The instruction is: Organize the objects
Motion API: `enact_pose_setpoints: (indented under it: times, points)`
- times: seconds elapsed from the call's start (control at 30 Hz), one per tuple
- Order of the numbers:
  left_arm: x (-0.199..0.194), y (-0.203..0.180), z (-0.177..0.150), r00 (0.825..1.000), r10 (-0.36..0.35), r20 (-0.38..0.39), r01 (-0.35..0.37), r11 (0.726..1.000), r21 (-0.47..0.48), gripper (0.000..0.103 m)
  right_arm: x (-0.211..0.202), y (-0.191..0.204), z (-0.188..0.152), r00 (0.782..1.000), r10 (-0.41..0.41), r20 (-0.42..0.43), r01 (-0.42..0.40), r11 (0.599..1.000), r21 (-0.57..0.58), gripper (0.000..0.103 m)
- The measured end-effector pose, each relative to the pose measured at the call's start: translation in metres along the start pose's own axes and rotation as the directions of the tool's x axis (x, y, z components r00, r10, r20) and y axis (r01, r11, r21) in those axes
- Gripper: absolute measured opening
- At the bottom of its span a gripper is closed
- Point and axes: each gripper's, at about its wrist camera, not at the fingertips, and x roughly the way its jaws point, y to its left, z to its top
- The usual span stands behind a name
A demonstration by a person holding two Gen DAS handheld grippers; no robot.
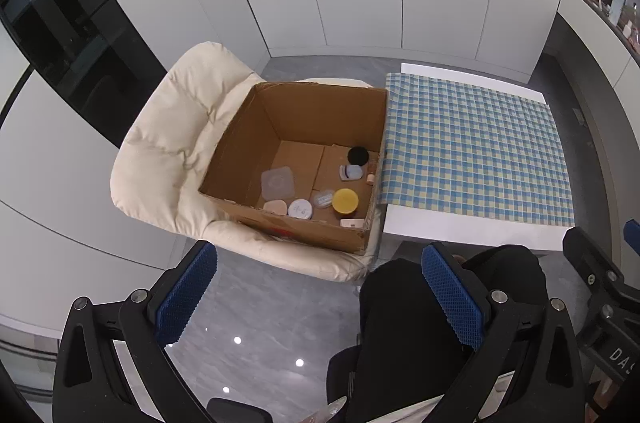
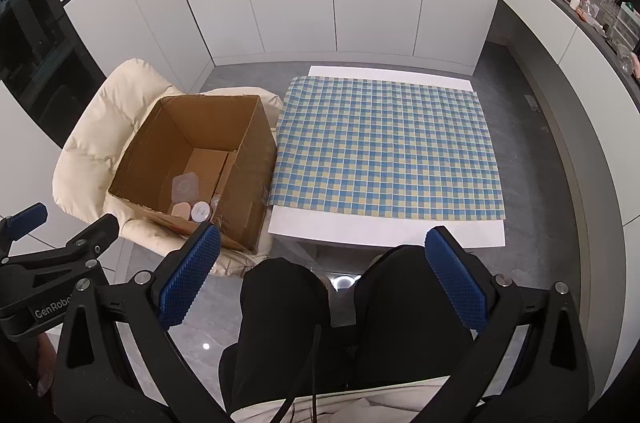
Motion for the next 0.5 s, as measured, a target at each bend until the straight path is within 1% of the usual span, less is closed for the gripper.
enact_pose_setpoints:
  times: [0.17, 0.3, 0.5]
  points:
    - [0.002, -0.004, 0.001, 1.000, -0.009, -0.002, 0.009, 1.000, 0.008, 0.102, 0.005, 0.002, -0.002, 1.000, -0.008, -0.009, 0.008, 1.000, -0.013, 0.103]
    - [0.006, -0.009, 0.002, 1.000, -0.018, -0.009, 0.018, 1.000, 0.020, 0.102, 0.009, -0.001, -0.002, 1.000, 0.002, -0.020, -0.002, 1.000, -0.002, 0.103]
    - [0.010, -0.016, 0.005, 0.999, -0.038, -0.015, 0.039, 0.999, 0.034, 0.102, 0.013, -0.005, 0.000, 1.000, -0.011, -0.024, 0.011, 1.000, 0.010, 0.103]
